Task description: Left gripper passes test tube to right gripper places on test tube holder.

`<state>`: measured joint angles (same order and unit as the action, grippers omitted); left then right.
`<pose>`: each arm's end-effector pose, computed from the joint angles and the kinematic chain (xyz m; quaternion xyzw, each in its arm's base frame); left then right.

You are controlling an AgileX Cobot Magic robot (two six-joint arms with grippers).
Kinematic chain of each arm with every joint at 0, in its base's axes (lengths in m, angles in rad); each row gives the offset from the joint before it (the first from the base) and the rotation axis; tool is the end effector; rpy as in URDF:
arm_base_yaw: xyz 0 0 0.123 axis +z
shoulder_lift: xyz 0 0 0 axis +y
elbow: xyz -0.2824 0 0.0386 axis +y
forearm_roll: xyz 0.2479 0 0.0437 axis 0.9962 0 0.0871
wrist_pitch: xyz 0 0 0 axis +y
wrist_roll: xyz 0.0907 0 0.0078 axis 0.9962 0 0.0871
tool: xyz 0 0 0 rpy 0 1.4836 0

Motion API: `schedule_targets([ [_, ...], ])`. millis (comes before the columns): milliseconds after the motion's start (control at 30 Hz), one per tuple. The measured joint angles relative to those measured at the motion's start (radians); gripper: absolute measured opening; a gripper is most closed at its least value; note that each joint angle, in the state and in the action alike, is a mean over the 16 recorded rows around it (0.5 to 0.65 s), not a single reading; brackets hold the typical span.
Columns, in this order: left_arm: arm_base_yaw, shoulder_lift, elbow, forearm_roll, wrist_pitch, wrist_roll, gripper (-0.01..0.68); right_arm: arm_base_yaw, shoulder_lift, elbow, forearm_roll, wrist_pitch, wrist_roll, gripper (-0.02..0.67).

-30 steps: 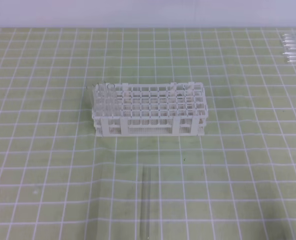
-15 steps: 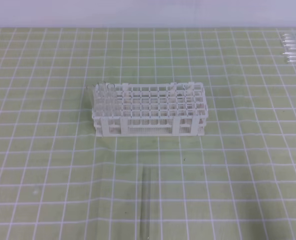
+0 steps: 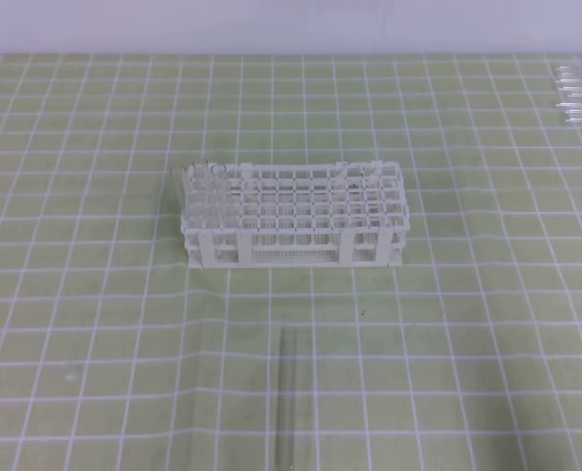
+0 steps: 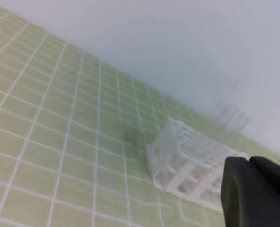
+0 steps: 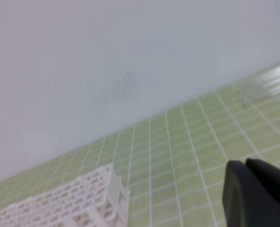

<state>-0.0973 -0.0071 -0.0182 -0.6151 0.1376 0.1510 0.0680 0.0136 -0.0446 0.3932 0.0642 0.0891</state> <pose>0.0538 -0.0126 0.2094 -0.0998 0.7001 -0.2211 0.6716 0.0551 0.0060 0.2220 0.1321 0.6732 0.2055 0.6980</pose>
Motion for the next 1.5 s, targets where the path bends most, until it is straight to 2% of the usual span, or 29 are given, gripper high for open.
schedule_targets([
  [267, 0.000, 0.154, -0.142, -0.024, 0.115, 0.000, -0.001, 0.000, 0.159, -0.222, -0.051, 0.226, -0.001, -0.016],
  [533, 0.000, 0.499, -0.389, 0.005, 0.347, 0.057, -0.001, 0.000, 0.453, -0.509, -0.130, 0.512, -0.017, -0.016],
  [667, -0.008, 0.678, -0.501, 0.015, 0.454, 0.101, -0.001, 0.000, 0.589, -0.592, -0.130, 0.616, -0.047, -0.016],
  [767, -0.041, 0.801, -0.571, 0.022, 0.507, 0.125, -0.001, 0.000, 0.672, -0.623, -0.106, 0.667, -0.084, -0.016],
  [933, -0.150, 0.971, -0.650, 0.061, 0.517, 0.085, -0.001, 0.000, 0.770, -0.639, -0.048, 0.710, -0.155, -0.016],
  [1233, -0.447, 1.264, -0.812, 0.261, 0.504, -0.206, -0.001, 0.000, 0.835, -0.640, 0.023, 0.719, -0.234, -0.016],
  [1500, -0.633, 1.500, -1.008, 0.417, 0.617, -0.411, -0.001, 0.000, 0.838, -0.640, 0.013, 0.723, -0.252, -0.016],
])
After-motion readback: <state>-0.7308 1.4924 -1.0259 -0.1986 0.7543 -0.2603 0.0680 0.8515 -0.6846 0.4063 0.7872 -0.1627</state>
